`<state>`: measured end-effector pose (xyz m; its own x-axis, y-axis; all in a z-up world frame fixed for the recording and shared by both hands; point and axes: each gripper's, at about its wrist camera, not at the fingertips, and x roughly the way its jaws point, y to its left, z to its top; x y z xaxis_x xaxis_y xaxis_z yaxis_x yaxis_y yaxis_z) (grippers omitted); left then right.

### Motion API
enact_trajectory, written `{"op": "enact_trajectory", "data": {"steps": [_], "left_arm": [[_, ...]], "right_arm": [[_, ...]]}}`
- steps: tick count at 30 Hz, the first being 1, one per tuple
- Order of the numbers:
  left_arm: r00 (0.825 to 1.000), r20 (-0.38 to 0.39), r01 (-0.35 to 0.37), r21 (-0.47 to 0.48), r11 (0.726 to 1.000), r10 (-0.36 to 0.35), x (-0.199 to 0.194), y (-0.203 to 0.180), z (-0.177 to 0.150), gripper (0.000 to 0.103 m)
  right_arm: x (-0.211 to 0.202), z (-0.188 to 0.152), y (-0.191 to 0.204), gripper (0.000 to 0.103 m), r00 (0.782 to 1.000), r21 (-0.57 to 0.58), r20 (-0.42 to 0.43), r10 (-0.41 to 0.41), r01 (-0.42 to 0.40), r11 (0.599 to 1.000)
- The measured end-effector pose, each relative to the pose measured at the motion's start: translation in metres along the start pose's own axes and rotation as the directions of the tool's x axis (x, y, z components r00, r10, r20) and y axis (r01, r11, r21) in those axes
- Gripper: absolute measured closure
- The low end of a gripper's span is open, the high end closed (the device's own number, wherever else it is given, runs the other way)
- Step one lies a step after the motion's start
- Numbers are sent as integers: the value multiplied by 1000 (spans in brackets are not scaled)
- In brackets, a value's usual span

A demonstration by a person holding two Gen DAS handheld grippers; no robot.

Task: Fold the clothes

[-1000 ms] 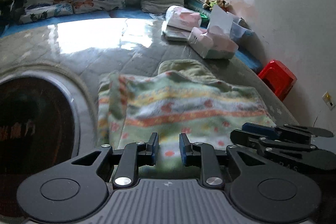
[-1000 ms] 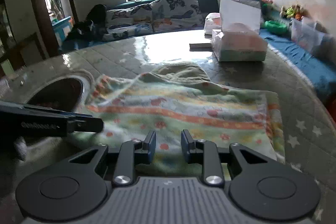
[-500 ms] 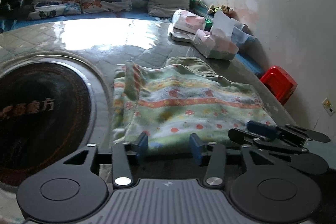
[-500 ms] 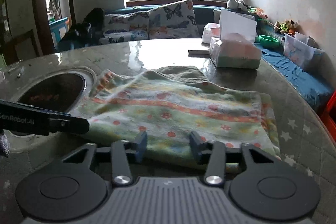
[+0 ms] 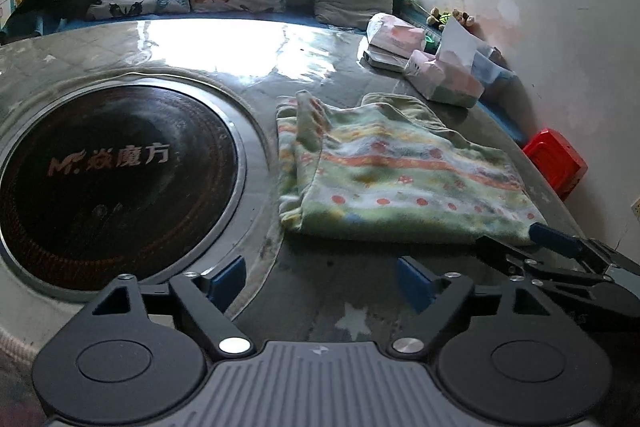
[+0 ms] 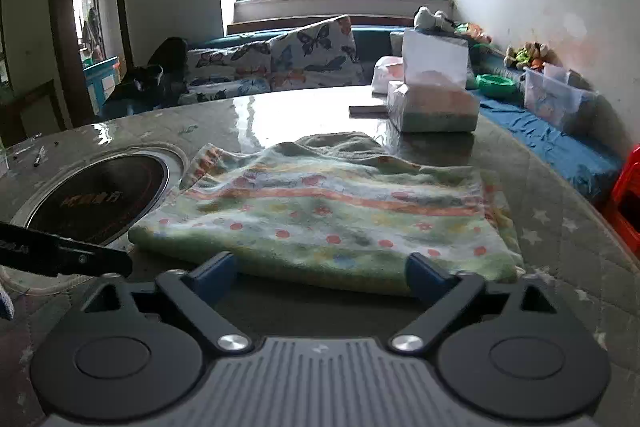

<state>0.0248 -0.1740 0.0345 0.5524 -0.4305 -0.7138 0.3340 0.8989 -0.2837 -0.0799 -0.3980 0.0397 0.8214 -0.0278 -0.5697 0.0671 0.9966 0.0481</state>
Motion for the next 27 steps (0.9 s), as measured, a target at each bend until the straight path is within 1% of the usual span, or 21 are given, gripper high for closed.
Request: {"op": "enact_trajectory", "data": {"steps": [2,7,12,18,27], "left_arm": [[1000,3,-1,0,1000,1,-3,0,-3,10],[1000,14,-12,2,1000,12,-11,-1,-9,4],[1000,15,-20,-3,1000,20,-15,1,-14,0],[1000,2,-28,-11,1000,28,-17,5,-22,0],[999,-5,-41,-4,999,41,-21,5,-30,0]], "right_arm": [[-2,-2,2,0,1000,-4,5,-9,9,1000],[-5,-9,8,0,1000,-4,-1,-30,30,1000],[-5,-14,9,0,999,1,-14,-33,33,999],[-7,-16,10,0,998,12,-12,-61,61,998],[-7,-20,8,0,996,64,-56,-64,67,996]]}}
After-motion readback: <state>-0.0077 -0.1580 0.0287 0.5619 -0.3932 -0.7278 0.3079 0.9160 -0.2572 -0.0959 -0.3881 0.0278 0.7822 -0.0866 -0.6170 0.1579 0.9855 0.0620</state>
